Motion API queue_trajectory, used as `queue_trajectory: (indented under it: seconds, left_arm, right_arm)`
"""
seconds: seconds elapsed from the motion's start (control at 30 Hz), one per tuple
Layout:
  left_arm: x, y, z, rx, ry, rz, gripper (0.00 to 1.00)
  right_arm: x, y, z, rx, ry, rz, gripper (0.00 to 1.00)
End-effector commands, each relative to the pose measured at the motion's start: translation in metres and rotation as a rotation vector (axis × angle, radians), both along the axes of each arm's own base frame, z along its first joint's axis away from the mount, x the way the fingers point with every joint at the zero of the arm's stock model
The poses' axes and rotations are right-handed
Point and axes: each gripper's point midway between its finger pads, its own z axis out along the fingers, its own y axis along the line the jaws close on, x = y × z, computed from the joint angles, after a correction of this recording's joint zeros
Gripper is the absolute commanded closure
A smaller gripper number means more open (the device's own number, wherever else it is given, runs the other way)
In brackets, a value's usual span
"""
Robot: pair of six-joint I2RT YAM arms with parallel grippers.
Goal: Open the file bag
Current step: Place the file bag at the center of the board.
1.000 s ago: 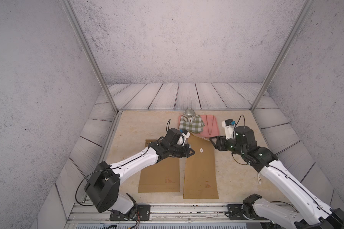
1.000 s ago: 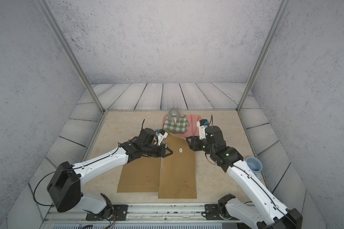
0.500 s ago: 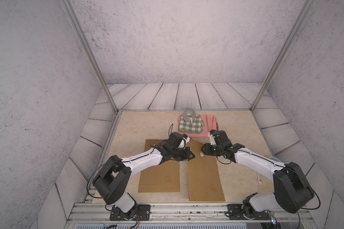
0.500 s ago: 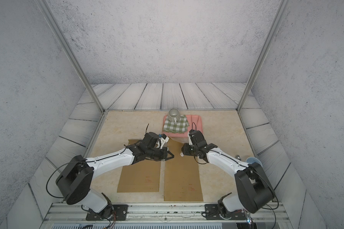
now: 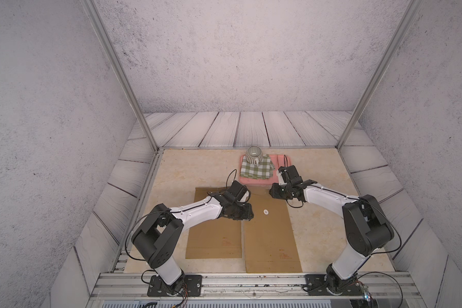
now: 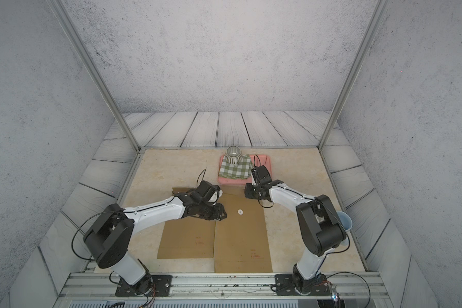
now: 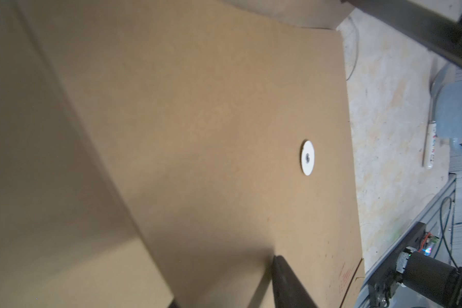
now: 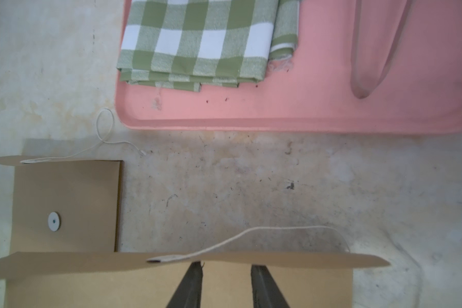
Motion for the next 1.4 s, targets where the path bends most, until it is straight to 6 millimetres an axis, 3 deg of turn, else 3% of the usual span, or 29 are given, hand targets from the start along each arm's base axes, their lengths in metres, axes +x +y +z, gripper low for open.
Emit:
queue_trajectory:
  seconds: [0.0, 0.13, 0.3, 0.43, 0.7, 0.9, 1.0, 1.07, 1.13, 1.17, 1.23, 1.37]
  left_arm:
    - [0.011, 0.015, 0.01, 0.098, -0.066, 0.007, 0.55]
    - [0.021, 0.01, 0.016, 0.126, -0.088, 0.0, 0.58]
    - [0.023, -0.015, 0.005, 0.121, -0.066, -0.038, 0.86]
    - [0.014, -0.028, -0.014, 0.122, -0.023, -0.056, 1.0]
    - [0.003, -0.021, -0.043, 0.156, 0.022, -0.063, 1.0]
    - [0.01, -0.028, -0.041, 0.161, 0.003, -0.09, 1.0]
    - [0.031, -0.042, -0.022, 0.152, -0.054, -0.098, 0.98]
    - [0.055, -0.048, -0.008, 0.166, -0.103, -0.061, 0.91]
    - [0.085, -0.055, 0.004, 0.143, -0.141, -0.023, 0.95]
    - [0.097, -0.058, 0.005, 0.123, -0.146, -0.002, 1.0]
    - [0.122, -0.062, 0.005, 0.082, -0.157, 0.04, 1.0]
    - [0.148, -0.06, -0.019, 0.085, -0.136, 0.066, 1.0]
  right_arm:
    - [0.001, 0.001, 0.001, -0.018, 0.005, 0.018, 0.66]
    - [0.003, 0.001, -0.003, -0.038, 0.024, 0.028, 0.65]
    - [0.005, 0.0, -0.009, -0.061, 0.039, 0.028, 0.63]
    - [0.009, -0.002, -0.016, -0.079, 0.058, 0.022, 0.63]
    - [0.021, -0.009, -0.033, -0.092, 0.106, -0.001, 0.63]
    - [0.017, -0.008, -0.056, -0.105, 0.198, 0.007, 0.65]
    - [0.012, -0.009, -0.062, -0.103, 0.209, 0.012, 0.66]
    - [0.011, -0.01, -0.063, -0.109, 0.21, 0.016, 0.66]
    - [0.011, -0.009, -0.063, -0.107, 0.208, 0.024, 0.66]
    - [0.012, -0.009, -0.062, -0.107, 0.208, 0.026, 0.66]
    - [0.013, -0.009, -0.061, -0.107, 0.206, 0.032, 0.66]
    - [0.015, -0.009, -0.056, -0.118, 0.198, 0.04, 0.67]
